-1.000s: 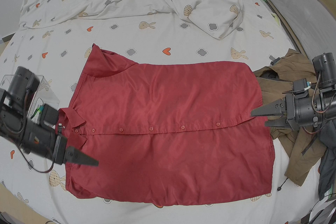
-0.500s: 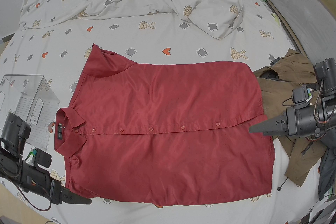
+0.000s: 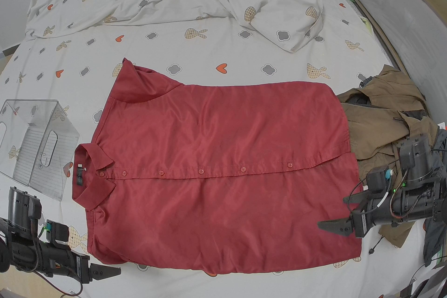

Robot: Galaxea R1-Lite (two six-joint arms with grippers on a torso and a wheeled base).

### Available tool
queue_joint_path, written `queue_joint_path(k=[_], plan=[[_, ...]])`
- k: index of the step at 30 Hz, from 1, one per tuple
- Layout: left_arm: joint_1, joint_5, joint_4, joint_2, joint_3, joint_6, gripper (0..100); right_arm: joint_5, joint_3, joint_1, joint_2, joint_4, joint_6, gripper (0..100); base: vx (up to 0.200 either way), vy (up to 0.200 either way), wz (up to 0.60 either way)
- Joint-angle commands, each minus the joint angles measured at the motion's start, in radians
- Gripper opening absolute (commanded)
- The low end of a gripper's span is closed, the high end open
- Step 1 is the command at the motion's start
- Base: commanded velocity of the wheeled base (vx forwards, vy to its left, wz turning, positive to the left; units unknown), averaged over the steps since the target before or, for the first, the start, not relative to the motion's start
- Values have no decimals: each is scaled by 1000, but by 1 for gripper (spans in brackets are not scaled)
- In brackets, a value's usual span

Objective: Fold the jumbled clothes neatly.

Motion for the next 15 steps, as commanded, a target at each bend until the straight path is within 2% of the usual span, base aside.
queue_joint_path(k=[1,7,15], plan=[[-2,10,-19,4,22,-34,100,-6,51,42,34,-19,-20,100,0,0,0],[-11,-29,-22,-45,27,-34,100,-6,61,52,32,-20,-20,100,0,0,0],[-40,-30,-19,-48,36,-34,100,-6,62,56,34,-20,-19,100,0,0,0]])
